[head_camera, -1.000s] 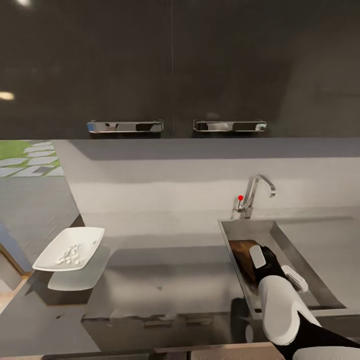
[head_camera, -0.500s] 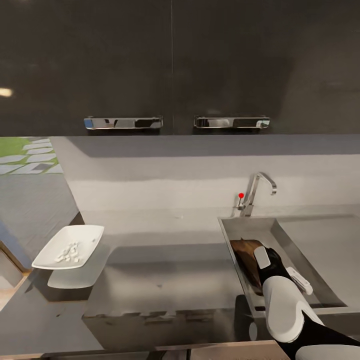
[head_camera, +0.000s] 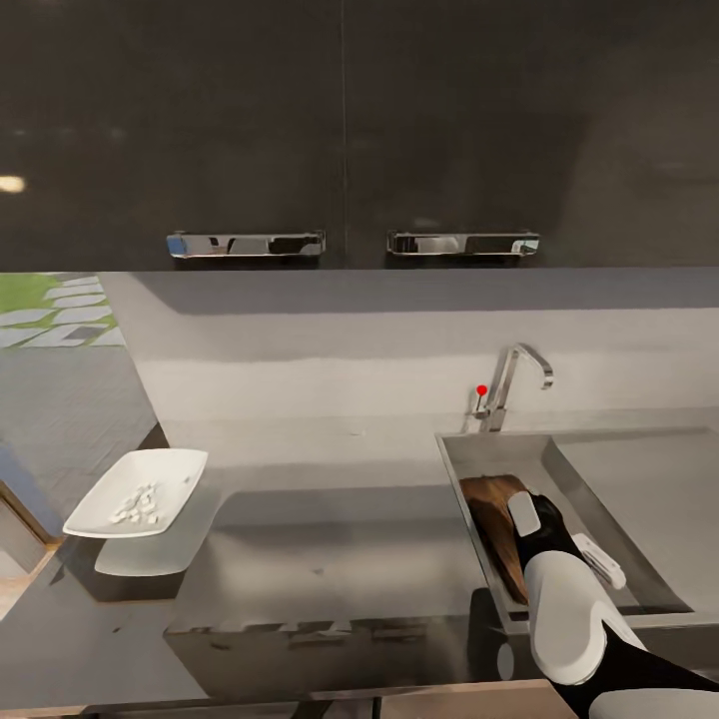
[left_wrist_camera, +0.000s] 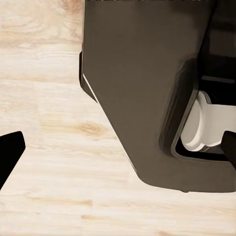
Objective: In the kitchen, take the Vidalia onion out of the sink, dice it on the chopping board with the paring knife, put the diced onion into the bowl on the countertop, then place both the paring knife and the chopping board into the sink.
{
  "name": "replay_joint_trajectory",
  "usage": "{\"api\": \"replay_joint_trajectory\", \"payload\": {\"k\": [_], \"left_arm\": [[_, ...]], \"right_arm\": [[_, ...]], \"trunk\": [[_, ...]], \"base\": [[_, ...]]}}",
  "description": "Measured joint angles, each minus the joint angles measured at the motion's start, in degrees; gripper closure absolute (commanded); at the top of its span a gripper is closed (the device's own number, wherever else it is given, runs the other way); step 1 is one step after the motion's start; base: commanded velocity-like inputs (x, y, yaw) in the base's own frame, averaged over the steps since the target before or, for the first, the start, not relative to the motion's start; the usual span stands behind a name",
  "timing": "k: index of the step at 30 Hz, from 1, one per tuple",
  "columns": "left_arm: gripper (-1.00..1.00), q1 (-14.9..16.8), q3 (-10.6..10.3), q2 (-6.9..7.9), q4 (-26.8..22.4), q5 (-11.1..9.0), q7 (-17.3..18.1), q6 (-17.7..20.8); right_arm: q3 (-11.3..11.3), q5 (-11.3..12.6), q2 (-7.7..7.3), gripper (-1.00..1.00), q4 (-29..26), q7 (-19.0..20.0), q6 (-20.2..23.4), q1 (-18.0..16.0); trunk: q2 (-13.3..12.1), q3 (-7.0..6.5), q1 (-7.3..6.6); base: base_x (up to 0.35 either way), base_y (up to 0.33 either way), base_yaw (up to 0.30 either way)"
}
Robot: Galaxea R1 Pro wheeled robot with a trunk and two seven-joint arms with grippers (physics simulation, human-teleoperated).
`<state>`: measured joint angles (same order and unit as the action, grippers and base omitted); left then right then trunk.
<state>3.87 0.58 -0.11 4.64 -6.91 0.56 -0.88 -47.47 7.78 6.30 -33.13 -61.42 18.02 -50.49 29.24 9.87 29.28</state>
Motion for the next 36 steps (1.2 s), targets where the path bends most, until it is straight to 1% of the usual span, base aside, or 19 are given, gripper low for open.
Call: {"api": "replay_joint_trajectory", "payload": {"k": [4, 6, 7, 9, 11, 13, 14, 15, 16, 18, 20, 21, 22, 24, 25, 27, 30, 33, 36], "left_arm": [[-1.00, 0.0, 0.0, 0.02, 0.0, 0.0, 0.1, -0.1], [-1.00, 0.0, 0.0, -0.02, -0.1, 0.0, 0.1, -0.2], [-1.00, 0.0, 0.0, -0.04, -0.1, 0.0, 0.1, -0.3], [-1.00, 0.0, 0.0, -0.05, -0.1, 0.0, 0.1, -0.5], [-1.00, 0.0, 0.0, -0.03, -0.2, 0.1, 0.1, -0.6], [-1.00, 0.0, 0.0, -0.05, -0.3, 0.1, 0.2, -0.7], [-1.00, 0.0, 0.0, -0.06, -0.3, 0.1, 0.2, -1.1], [-1.00, 0.0, 0.0, -0.06, -0.3, 0.1, 0.2, -1.4], [-1.00, 0.0, 0.0, -0.06, -0.4, 0.1, 0.2, -3.0], [-1.00, 0.0, 0.0, 0.02, -0.4, 0.1, 0.1, -6.8], [-1.00, 0.0, 0.0, 0.40, -0.4, 0.0, 0.1, -10.3], [-1.00, 0.0, 0.0, 0.64, -0.4, 0.0, 0.1, -11.5], [-1.00, 0.0, 0.0, 0.91, -0.4, 0.0, 0.1, -12.3], [-1.00, 0.0, 0.1, 1.67, -0.5, 0.0, 0.1, -13.2], [-1.00, 0.0, 0.2, 2.26, -0.5, 0.0, 0.1, -14.1], [-1.00, 0.0, 0.1, 2.49, -0.5, 0.0, 0.1, -15.2], [-1.00, 0.0, 0.0, 2.51, -0.4, -0.1, 0.1, -17.4], [-1.00, 0.0, 0.0, 2.30, -0.4, -0.2, 0.1, -17.9], [-1.00, 0.0, 0.0, 2.23, -0.4, -0.2, 0.1, -18.1]], "right_arm": [[0.1, -0.1, 0.05, -1.00, -1.0, 0.0, 0.2, 0.0], [0.5, -0.2, 0.16, -1.00, -3.4, 0.0, 0.6, 0.0], [1.3, -0.2, 0.30, -1.00, -5.2, 0.1, 0.9, 0.0], [3.5, -0.2, 0.54, -1.00, -8.7, 0.1, 2.1, 0.0], [7.6, -0.2, 1.14, -1.00, -14.1, 0.1, 5.4, 0.0], [11.5, -0.2, 2.28, -1.00, -20.1, 0.1, 9.8, 0.0], [12.9, -0.2, 3.17, -1.00, -23.5, 0.2, 12.2, 0.0], [13.7, -0.2, 3.65, -1.00, -25.2, 0.2, 13.4, 0.0], [15.6, -0.3, 3.67, -1.00, -30.5, 0.3, 17.1, 0.0], [17.5, -0.1, 3.67, -1.00, -37.2, 0.9, 22.0, 0.0], [18.3, 1.2, 3.68, -1.00, -40.4, 3.4, 26.1, 0.1], [18.4, 2.2, 3.68, -1.00, -41.2, 5.7, 27.8, 0.2], [18.5, 2.8, 3.68, -1.00, -41.7, 8.5, 29.2, 0.3], [18.5, 3.4, 3.67, -1.00, -42.2, 14.1, 30.8, 0.6], [18.6, 3.8, 3.29, -1.00, -42.4, 18.7, 31.5, 1.8], [18.7, 3.8, 2.34, -1.00, -42.4, 21.1, 31.8, 2.8], [18.7, 3.9, 1.54, -1.00, -42.5, 24.0, 32.0, 4.0], [18.8, 3.7, 1.33, -1.00, -42.5, 25.8, 32.0, 4.8], [18.9, 3.6, 0.78, -1.00, -42.5, 26.7, 32.0, 5.0]], "trunk": [[0.0, 0.00, 0.00], [0.0, 0.00, 0.00], [0.0, 0.00, 0.00], [0.0, 0.00, 0.00], [0.0, 0.00, -0.01], [0.0, 0.00, -0.01], [0.0, 0.00, -0.01], [0.0, 0.00, 0.00], [0.0, -0.01, -0.01], [0.0, 0.00, -0.01], [0.0, 0.00, 0.00], [0.0, 0.00, 0.00], [0.0, 0.00, 0.00], [0.0, 0.00, 0.00], [0.0, 0.00, 0.00], [0.0, 0.00, 0.00], [0.0, 0.00, 0.00], [0.0, 0.00, 0.01], [0.0, 0.00, 0.02]], "base": [[0.000, 0.000, 0.000], [0.000, 0.000, 0.000], [0.000, 0.000, 0.000], [0.000, 0.000, 0.000], [0.000, 0.000, 0.000], [0.000, 0.000, 0.000], [0.000, 0.000, 0.000], [0.000, 0.000, 0.000], [0.000, 0.000, 0.000], [0.000, 0.000, 0.000], [0.000, 0.000, 0.000], [0.000, 0.000, 0.000], [0.000, 0.000, 0.000], [0.000, 0.000, 0.000], [0.000, 0.000, 0.000], [0.000, 0.000, 0.000], [-0.009, 0.000, 0.000], [-0.168, 0.000, 0.000], [-0.287, 0.000, 0.000]]}}
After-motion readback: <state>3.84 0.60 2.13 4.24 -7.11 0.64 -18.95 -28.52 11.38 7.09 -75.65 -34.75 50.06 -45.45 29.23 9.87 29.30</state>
